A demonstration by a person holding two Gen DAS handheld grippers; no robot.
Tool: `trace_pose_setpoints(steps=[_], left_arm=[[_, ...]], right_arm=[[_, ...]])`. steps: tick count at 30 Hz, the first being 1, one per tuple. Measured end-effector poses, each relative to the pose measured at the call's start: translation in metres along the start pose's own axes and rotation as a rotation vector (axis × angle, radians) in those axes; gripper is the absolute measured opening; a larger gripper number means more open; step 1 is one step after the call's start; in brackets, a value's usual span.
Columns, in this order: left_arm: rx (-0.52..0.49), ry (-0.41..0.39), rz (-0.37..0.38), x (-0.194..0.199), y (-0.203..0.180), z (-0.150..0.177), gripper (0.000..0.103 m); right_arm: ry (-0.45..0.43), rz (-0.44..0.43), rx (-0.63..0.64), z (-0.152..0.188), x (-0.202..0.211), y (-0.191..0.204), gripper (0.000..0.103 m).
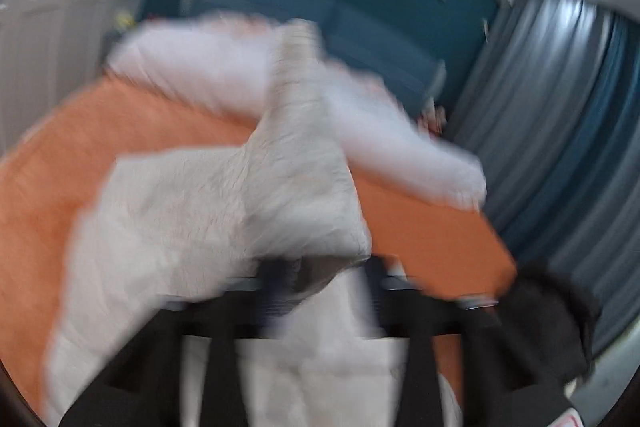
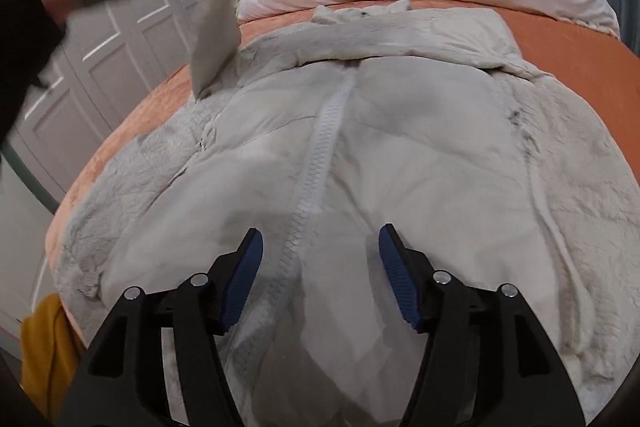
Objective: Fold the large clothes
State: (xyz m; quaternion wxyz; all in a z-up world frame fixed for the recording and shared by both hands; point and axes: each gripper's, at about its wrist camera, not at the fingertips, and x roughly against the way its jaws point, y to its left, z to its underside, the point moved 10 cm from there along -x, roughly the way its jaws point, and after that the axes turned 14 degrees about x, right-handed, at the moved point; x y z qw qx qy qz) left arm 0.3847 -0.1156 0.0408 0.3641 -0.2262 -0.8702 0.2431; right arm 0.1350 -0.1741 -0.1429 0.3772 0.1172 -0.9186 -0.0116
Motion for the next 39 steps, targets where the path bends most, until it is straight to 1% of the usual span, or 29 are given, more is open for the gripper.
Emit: trace_pose_setpoints(steps=[1, 2, 4, 6, 8, 9, 11, 13, 14, 16, 17, 19, 21, 22, 24, 25, 27, 28, 29, 30, 31, 32, 33, 34, 35, 36, 37, 38, 39], left_arm=[[0.008, 0.056, -0.041, -0.023, 0.001, 0.035, 0.079], [0.017, 0.092, -0.061, -0.035, 0.006, 0.058, 0.078], [0.053, 0.154, -0.099, -0.047, 0.025, 0.093, 0.078], [0.128, 0.174, -0.111, -0.040, 0.052, 0.108, 0.078], [0.193, 0.151, -0.123, -0.024, 0.086, 0.100, 0.078], [0.207, 0.124, -0.146, -0.014, 0.103, 0.091, 0.078], [0.212, 0.056, -0.215, 0.002, 0.141, 0.065, 0.078], [0.226, 0.011, -0.287, 0.004, 0.174, 0.034, 0.078], [0.240, -0.019, -0.334, 0.010, 0.199, 0.019, 0.078], [0.254, -0.046, -0.387, 0.014, 0.226, 0.009, 0.078], [0.265, -0.052, -0.421, 0.015, 0.242, 0.001, 0.078], [0.286, -0.058, -0.443, 0.014, 0.262, -0.006, 0.078], [0.304, -0.057, -0.458, 0.004, 0.272, -0.009, 0.078], [0.308, -0.054, -0.460, 0.002, 0.270, -0.001, 0.078], [0.328, -0.035, -0.476, -0.010, 0.280, 0.002, 0.078], [0.334, -0.030, -0.483, -0.010, 0.285, 0.003, 0.078], [0.347, -0.026, -0.505, -0.016, 0.297, 0.012, 0.077], [0.343, -0.023, -0.524, -0.018, 0.304, 0.020, 0.075], [0.337, -0.023, -0.538, -0.020, 0.307, 0.024, 0.075], [0.332, -0.028, -0.541, -0.022, 0.311, 0.028, 0.076], [0.334, -0.032, -0.538, -0.021, 0.313, 0.030, 0.077], [0.331, -0.043, -0.535, -0.022, 0.314, 0.032, 0.078], [0.320, -0.059, -0.539, -0.022, 0.313, 0.033, 0.079], [0.297, -0.070, -0.557, -0.022, 0.312, 0.035, 0.079], [0.281, -0.074, -0.577, -0.024, 0.312, 0.038, 0.079], [0.262, -0.076, -0.595, -0.026, 0.311, 0.040, 0.079], [0.244, -0.078, -0.596, -0.027, 0.308, 0.041, 0.082], [0.227, -0.078, -0.606, -0.028, 0.307, 0.043, 0.082], [0.225, -0.079, -0.608, -0.029, 0.308, 0.043, 0.082]], right_arm=[[-0.001, 0.002, -0.026, 0.000, 0.006, -0.007, 0.061], [-0.001, 0.005, -0.044, -0.001, 0.011, -0.014, 0.063], [-0.007, 0.019, -0.092, -0.003, 0.022, -0.031, 0.065], [-0.019, 0.025, -0.153, -0.009, 0.033, -0.055, 0.067], [-0.020, 0.035, -0.178, -0.019, 0.034, -0.075, 0.068], [-0.017, 0.036, -0.181, -0.028, 0.031, -0.085, 0.068], [-0.018, 0.028, -0.184, -0.050, 0.021, -0.099, 0.068], [-0.017, 0.027, -0.185, -0.078, 0.004, -0.113, 0.068], [-0.030, 0.024, -0.202, -0.094, -0.005, -0.120, 0.068], [-0.042, 0.026, -0.245, -0.122, -0.029, -0.136, 0.068], [-0.039, 0.042, -0.259, -0.129, -0.038, -0.142, 0.068], [-0.019, 0.064, -0.297, -0.149, -0.066, -0.155, 0.069], [0.007, 0.066, -0.333, -0.157, -0.089, -0.163, 0.069], [0.022, 0.065, -0.356, -0.160, -0.100, -0.166, 0.069], [0.066, 0.058, -0.385, -0.162, -0.125, -0.165, 0.070], [0.116, 0.052, -0.385, -0.159, -0.141, -0.161, 0.064], [0.151, 0.057, -0.339, -0.163, -0.151, -0.152, 0.017], [0.117, 0.053, -0.304, -0.175, -0.146, -0.147, 0.013], [0.019, 0.057, -0.247, -0.199, -0.127, -0.138, 0.012], [-0.058, 0.045, -0.206, -0.215, -0.110, -0.130, 0.011], [-0.168, 0.015, -0.159, -0.238, -0.084, -0.120, 0.011], [-0.228, 0.006, -0.139, -0.247, -0.070, -0.116, 0.011], [-0.241, 0.017, -0.127, -0.247, -0.068, -0.116, 0.011], [-0.209, 0.065, -0.107, -0.239, -0.078, -0.122, 0.011], [-0.112, 0.124, -0.093, -0.220, -0.105, -0.132, 0.011], [0.051, 0.160, -0.092, -0.187, -0.145, -0.145, 0.013], [0.185, 0.104, -0.129, -0.153, -0.178, -0.152, 0.014], [0.160, 0.079, -0.159, -0.149, -0.180, -0.154, 0.013], [0.130, 0.083, -0.176, -0.155, -0.170, -0.156, 0.016]])
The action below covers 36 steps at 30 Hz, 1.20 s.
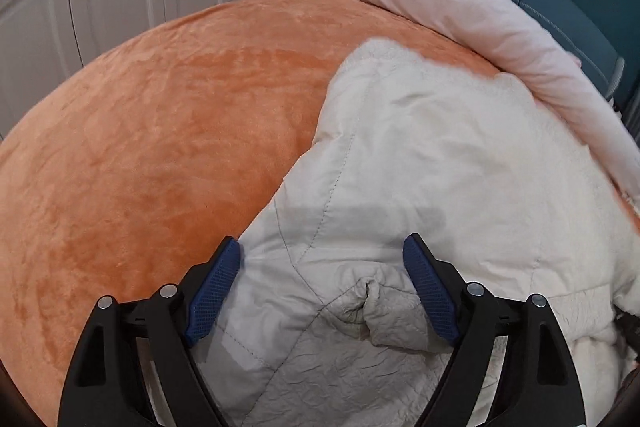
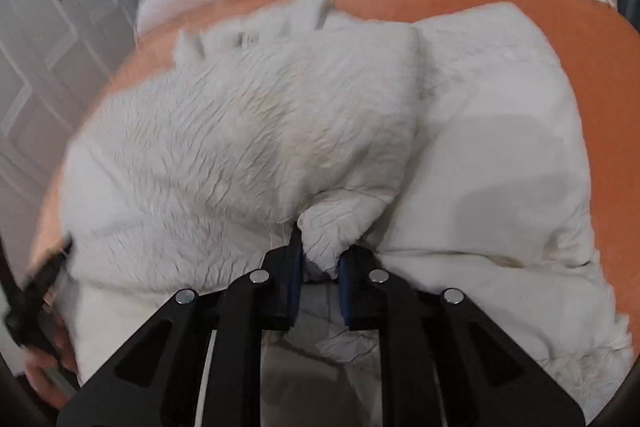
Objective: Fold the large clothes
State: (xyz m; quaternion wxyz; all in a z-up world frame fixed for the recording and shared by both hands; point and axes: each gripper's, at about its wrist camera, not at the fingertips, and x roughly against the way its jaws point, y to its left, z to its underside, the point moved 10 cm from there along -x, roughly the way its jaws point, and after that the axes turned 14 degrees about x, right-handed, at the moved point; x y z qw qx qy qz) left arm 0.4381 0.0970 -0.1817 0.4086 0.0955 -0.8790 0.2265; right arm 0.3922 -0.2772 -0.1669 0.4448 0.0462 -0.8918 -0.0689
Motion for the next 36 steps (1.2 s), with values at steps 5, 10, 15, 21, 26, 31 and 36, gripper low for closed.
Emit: trace_pose_setpoints(steps=[5, 10, 15, 21, 26, 31, 36], left_arm=[[0.008, -0.002, 0.007, -0.003, 0.004, 0.002, 0.084], [0.001, -0.006, 0.002, -0.004, 0.004, 0.002, 0.085], [-0.005, -0.011, -0.003, -0.004, 0.004, 0.002, 0.086], [-0.006, -0.014, 0.007, -0.006, 0.004, 0.002, 0.087], [-0.013, -0.019, 0.010, -0.011, 0.004, 0.002, 0.091], [-0.003, 0.011, 0.032, -0.007, 0.004, -0.001, 0.091], [-0.037, 0.130, 0.108, 0.060, 0.032, 0.012, 0.091]], right_arm=[[-0.186, 0.031, -0.064, -0.016, 0.069, -0.003, 0.028], [-0.280, 0.162, 0.071, -0.029, 0.102, 0.013, 0.027], [-0.371, 0.169, -0.018, -0.051, 0.117, 0.006, 0.026], [0.004, 0.168, 0.154, -0.008, 0.003, 0.009, 0.014], [-0.024, 0.182, 0.168, -0.005, -0.011, 0.008, 0.014], [-0.034, 0.164, 0.088, 0.003, 0.035, 0.005, 0.022], [-0.129, 0.089, 0.080, 0.067, 0.150, 0.004, 0.064]])
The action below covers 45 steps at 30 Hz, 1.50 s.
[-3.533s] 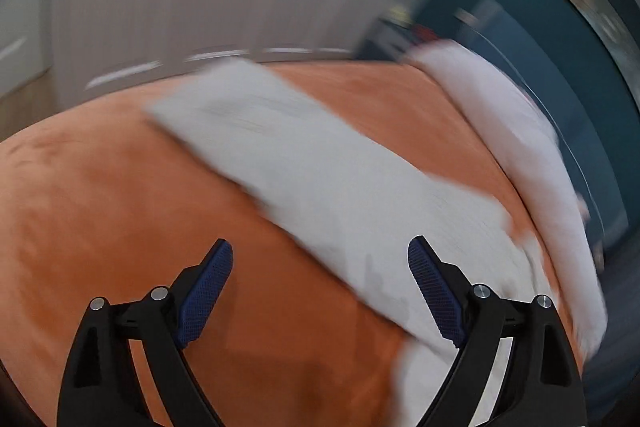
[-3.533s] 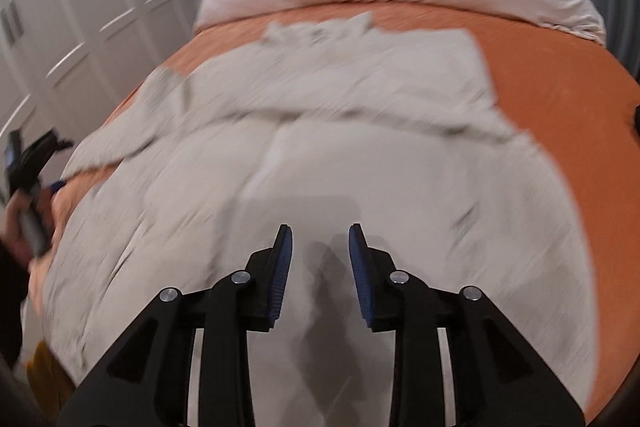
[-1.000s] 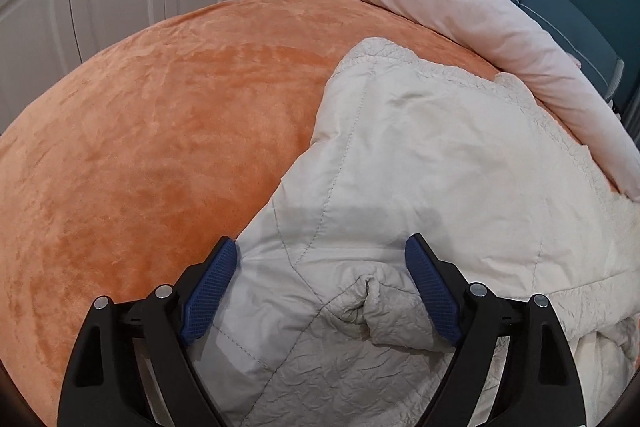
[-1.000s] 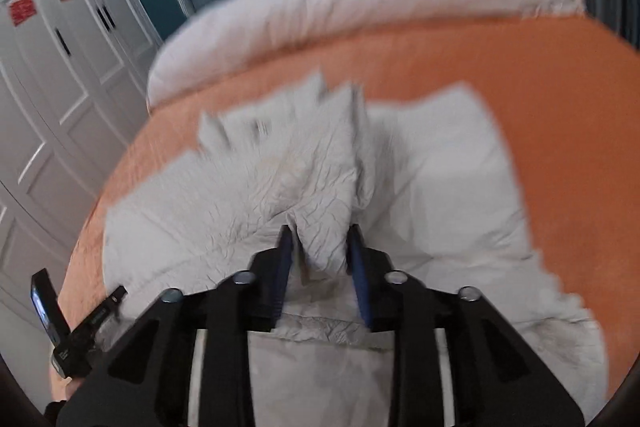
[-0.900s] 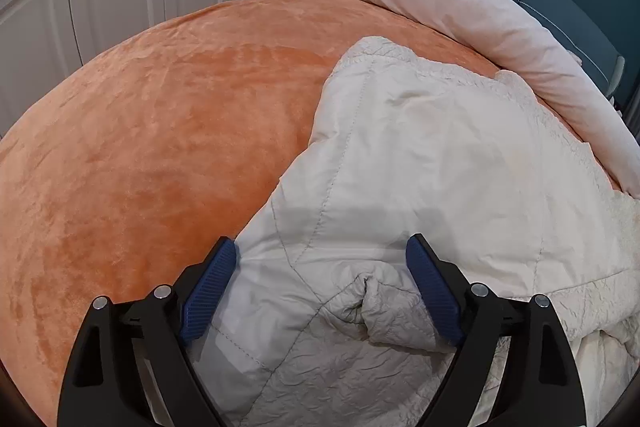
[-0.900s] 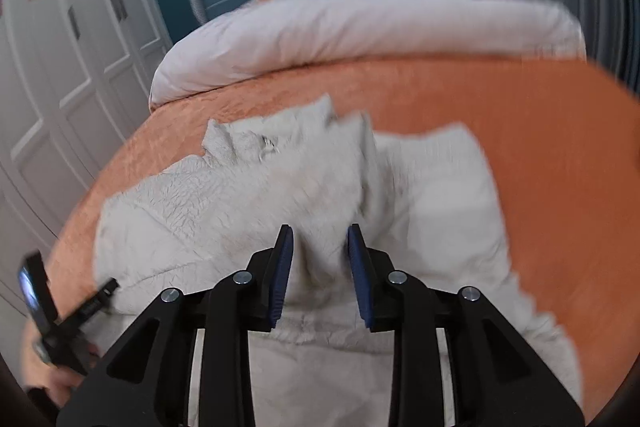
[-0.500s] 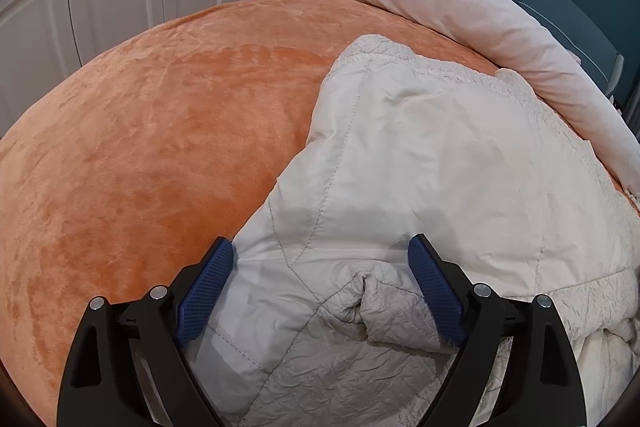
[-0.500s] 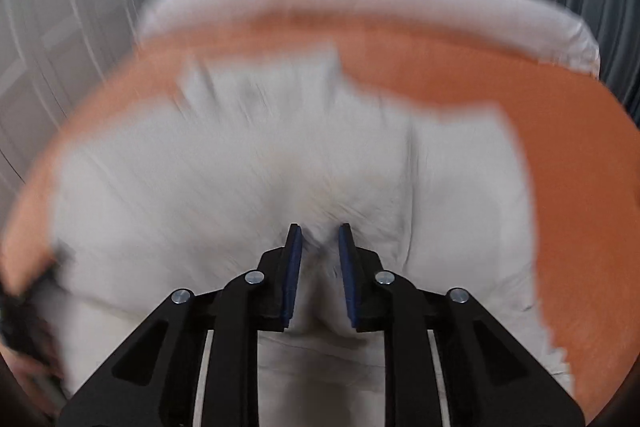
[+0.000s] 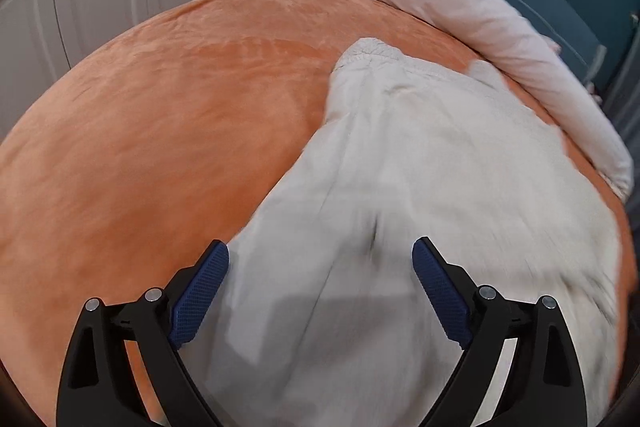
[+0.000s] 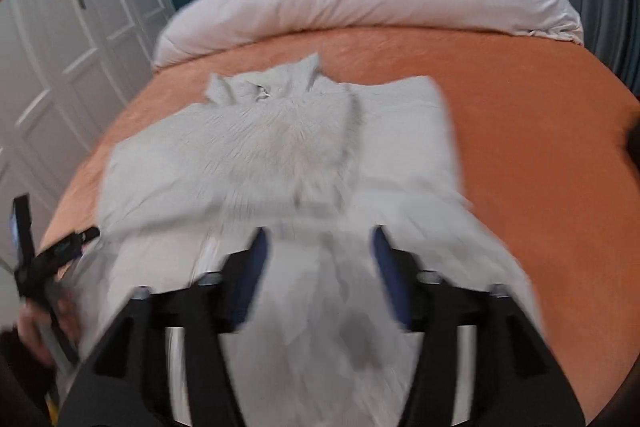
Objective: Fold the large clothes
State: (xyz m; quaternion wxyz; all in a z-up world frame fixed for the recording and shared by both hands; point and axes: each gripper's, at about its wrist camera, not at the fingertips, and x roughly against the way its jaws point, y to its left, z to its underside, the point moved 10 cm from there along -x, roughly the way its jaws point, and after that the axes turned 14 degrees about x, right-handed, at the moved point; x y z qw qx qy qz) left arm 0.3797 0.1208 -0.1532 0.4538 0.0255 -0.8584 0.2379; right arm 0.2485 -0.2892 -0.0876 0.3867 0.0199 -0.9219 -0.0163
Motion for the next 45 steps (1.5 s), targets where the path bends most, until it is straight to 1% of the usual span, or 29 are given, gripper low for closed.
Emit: trace_pose_setpoints(steps=[1, 2, 3, 4, 6, 7, 9, 10, 11, 13, 16, 19, 21, 22, 23, 24, 25, 26, 27, 28, 30, 33, 35, 37, 40, 42, 43, 44, 45], left_arm=[[0.001, 0.013, 0.025, 0.013, 0.006, 0.006, 0.091], [0.012, 0.033, 0.050, 0.039, 0.023, 0.019, 0.091], [0.025, 0.048, 0.052, 0.054, 0.037, 0.029, 0.091], [0.042, 0.067, 0.057, 0.067, 0.051, 0.039, 0.091], [0.102, 0.106, 0.056, 0.094, 0.087, 0.065, 0.091], [0.129, 0.118, 0.060, 0.101, 0.099, 0.074, 0.091], [0.199, 0.155, 0.064, 0.117, 0.123, 0.104, 0.091], [0.219, 0.172, 0.071, 0.121, 0.131, 0.116, 0.091], [0.224, 0.174, 0.080, 0.127, 0.135, 0.127, 0.091], [0.211, 0.148, 0.089, 0.136, 0.132, 0.139, 0.091], [0.190, 0.164, 0.104, 0.137, 0.121, 0.152, 0.091], [0.161, 0.165, 0.087, 0.133, 0.110, 0.155, 0.089], [0.154, 0.161, 0.078, 0.133, 0.109, 0.157, 0.075], [0.160, 0.171, 0.089, 0.133, 0.107, 0.158, 0.064], [0.169, 0.197, 0.122, 0.135, 0.103, 0.160, 0.046], [0.171, 0.221, 0.146, 0.136, 0.098, 0.161, 0.037], [0.158, 0.228, 0.150, 0.140, 0.094, 0.162, 0.026], [0.134, 0.217, 0.146, 0.145, 0.092, 0.162, 0.015], [0.105, 0.205, 0.146, 0.151, 0.087, 0.161, 0.011], [0.078, 0.193, 0.159, 0.159, 0.082, 0.160, 0.007], [0.034, 0.162, 0.194, 0.187, 0.073, 0.157, 0.006], [-0.060, 0.153, 0.206, 0.223, 0.063, 0.160, 0.005], [-0.122, 0.174, 0.193, 0.247, 0.066, 0.170, 0.005], [-0.179, 0.216, 0.172, 0.273, 0.076, 0.189, 0.005], [-0.189, 0.286, 0.151, 0.304, 0.093, 0.223, 0.005], [-0.172, 0.328, 0.116, 0.325, 0.114, 0.255, 0.005], [-0.143, 0.351, 0.095, 0.330, 0.126, 0.273, 0.005], [-0.118, 0.372, 0.077, 0.331, 0.138, 0.286, 0.005], [-0.078, 0.390, 0.060, 0.331, 0.149, 0.299, 0.005]], right_arm=[[0.002, -0.001, 0.000, 0.021, 0.026, -0.009, 0.065], [0.012, -0.003, -0.004, 0.039, 0.043, -0.015, 0.067], [0.032, 0.000, -0.013, 0.061, 0.062, -0.023, 0.068], [0.069, 0.018, -0.031, 0.093, 0.082, -0.035, 0.069], [0.127, 0.057, -0.071, 0.140, 0.108, -0.052, 0.071], [0.146, 0.060, -0.097, 0.156, 0.116, -0.056, 0.071], [0.184, 0.034, -0.183, 0.198, 0.133, -0.062, 0.073], [0.195, 0.024, -0.224, 0.215, 0.136, -0.064, 0.073], [0.204, 0.014, -0.252, 0.223, 0.135, -0.063, 0.073], [0.203, -0.046, -0.324, 0.236, 0.130, -0.057, 0.073], [0.183, -0.092, -0.383, 0.239, 0.122, -0.047, 0.073], [0.172, -0.093, -0.404, 0.236, 0.112, -0.037, 0.077], [0.174, -0.093, -0.412, 0.233, 0.108, -0.034, 0.078], [0.174, -0.094, -0.416, 0.232, 0.107, -0.034, 0.078], [0.172, -0.101, -0.427, 0.231, 0.107, -0.032, 0.073], [0.170, -0.114, -0.433, 0.230, 0.107, -0.030, 0.059], [0.173, -0.132, -0.436, 0.230, 0.109, -0.030, 0.051], [0.169, -0.154, -0.431, 0.226, 0.110, -0.025, 0.032], [0.160, -0.158, -0.415, 0.222, 0.114, -0.023, 0.022], [0.150, -0.154, -0.387, 0.216, 0.119, -0.020, 0.018], [0.115, -0.163, -0.340, 0.205, 0.140, -0.014, 0.013], [0.111, -0.155, -0.249, 0.199, 0.170, -0.006, 0.012], [0.136, -0.154, -0.166, 0.205, 0.196, 0.001, 0.012], [0.170, -0.160, -0.106, 0.217, 0.221, 0.006, 0.012], [0.261, -0.163, -0.034, 0.253, 0.260, 0.017, 0.012], [0.359, -0.147, 0.009, 0.292, 0.279, 0.028, 0.012], [0.391, -0.149, 0.011, 0.307, 0.283, 0.033, 0.012], [0.441, -0.154, 0.014, 0.329, 0.288, 0.040, 0.012], [0.452, -0.154, 0.013, 0.337, 0.291, 0.043, 0.012]])
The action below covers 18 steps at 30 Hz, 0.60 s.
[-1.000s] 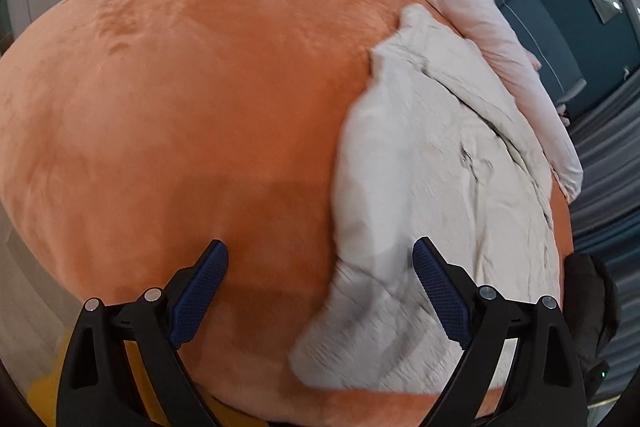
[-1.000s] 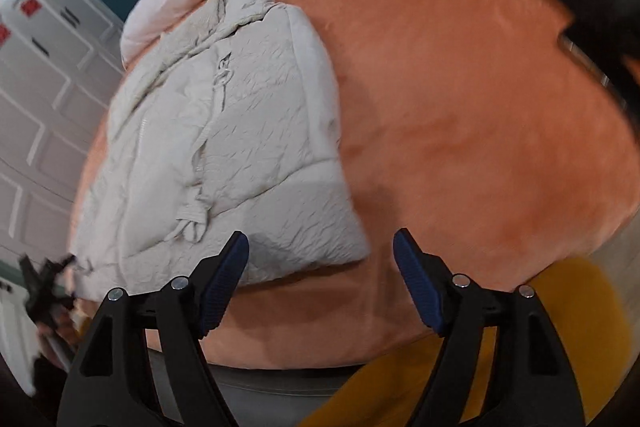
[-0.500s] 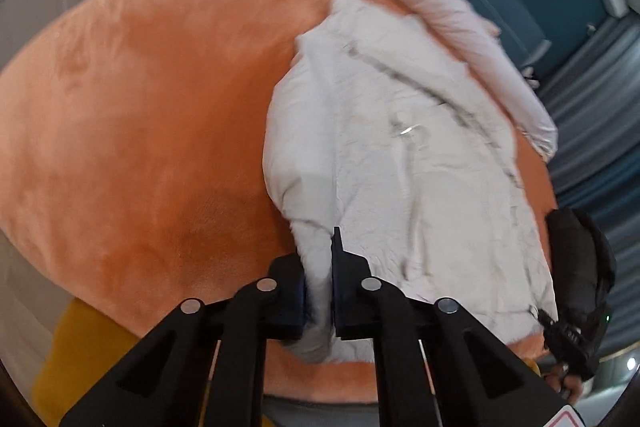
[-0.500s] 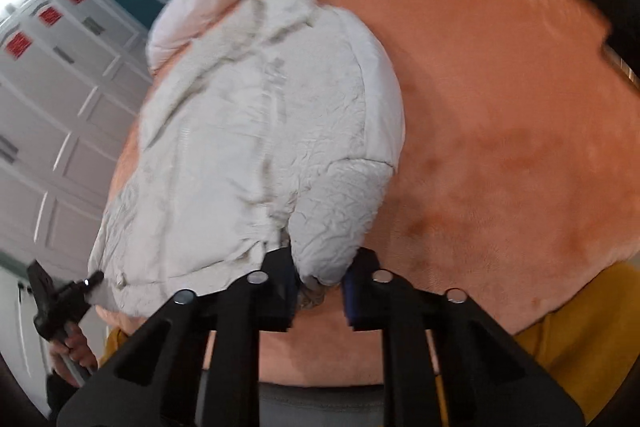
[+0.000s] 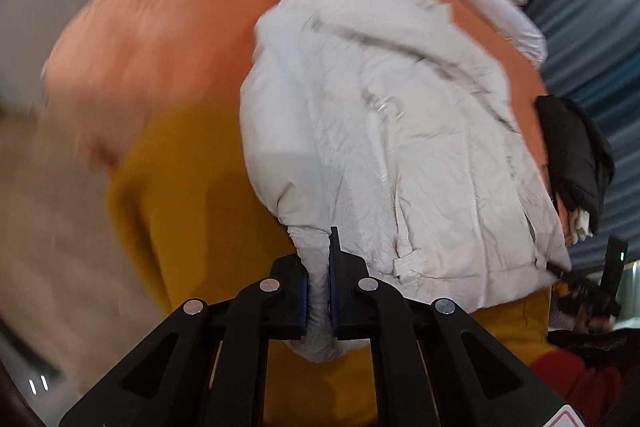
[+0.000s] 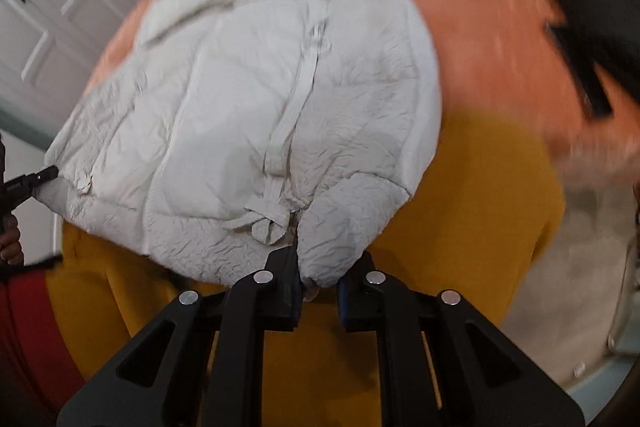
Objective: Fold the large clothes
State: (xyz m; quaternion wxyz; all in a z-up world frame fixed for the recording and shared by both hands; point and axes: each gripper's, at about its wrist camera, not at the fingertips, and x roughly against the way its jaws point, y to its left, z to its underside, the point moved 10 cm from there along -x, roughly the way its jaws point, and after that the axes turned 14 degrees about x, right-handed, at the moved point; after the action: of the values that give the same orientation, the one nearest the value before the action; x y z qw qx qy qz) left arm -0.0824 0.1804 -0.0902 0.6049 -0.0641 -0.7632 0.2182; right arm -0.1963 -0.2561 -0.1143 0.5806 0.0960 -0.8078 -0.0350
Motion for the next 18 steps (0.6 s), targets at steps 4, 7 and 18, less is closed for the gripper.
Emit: trace_pose_setpoints(steps=[4, 7, 18], left_arm=[[0.050, -0.033, 0.006, 0.005, 0.003, 0.003, 0.004], [0.000, -0.104, 0.055, 0.028, -0.023, -0.020, 0.004], [-0.044, -0.507, 0.268, 0.078, -0.137, -0.176, 0.007]], right_arm=[[-0.029, -0.026, -0.039, -0.005, 0.009, -0.001, 0.012], [-0.136, -0.040, -0.025, -0.041, 0.039, -0.002, 0.011], [-0.598, -0.011, -0.154, -0.209, 0.106, -0.061, 0.012]])
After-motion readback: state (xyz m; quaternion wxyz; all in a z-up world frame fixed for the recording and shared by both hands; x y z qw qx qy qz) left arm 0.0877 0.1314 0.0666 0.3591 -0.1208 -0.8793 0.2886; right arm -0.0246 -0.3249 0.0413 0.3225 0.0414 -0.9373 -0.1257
